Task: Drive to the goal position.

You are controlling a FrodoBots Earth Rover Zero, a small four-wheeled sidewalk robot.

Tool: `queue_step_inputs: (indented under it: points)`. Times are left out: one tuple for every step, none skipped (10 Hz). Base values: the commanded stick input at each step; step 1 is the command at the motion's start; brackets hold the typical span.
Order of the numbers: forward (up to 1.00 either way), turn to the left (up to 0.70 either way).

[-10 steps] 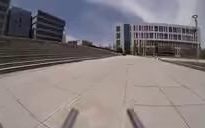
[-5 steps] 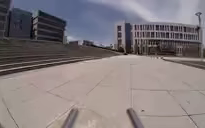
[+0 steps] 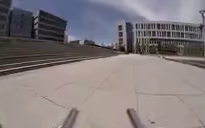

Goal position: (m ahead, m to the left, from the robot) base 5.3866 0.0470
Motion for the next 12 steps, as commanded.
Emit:
queue_step_inputs:
  points:
    - [0.50,0.00]
    - [0.50,-0.03]
    - [0.50,-0.36]
    - [0.50,-0.50]
    - [0.50,-0.35]
    - [0.50,0.00]
    - [0.50,0.00]
    - [0.50,0.00]
    - [0.50,0.00]
    - [0.50,0.00]
    - [0.50,0.00]
    - [0.50,0.00]
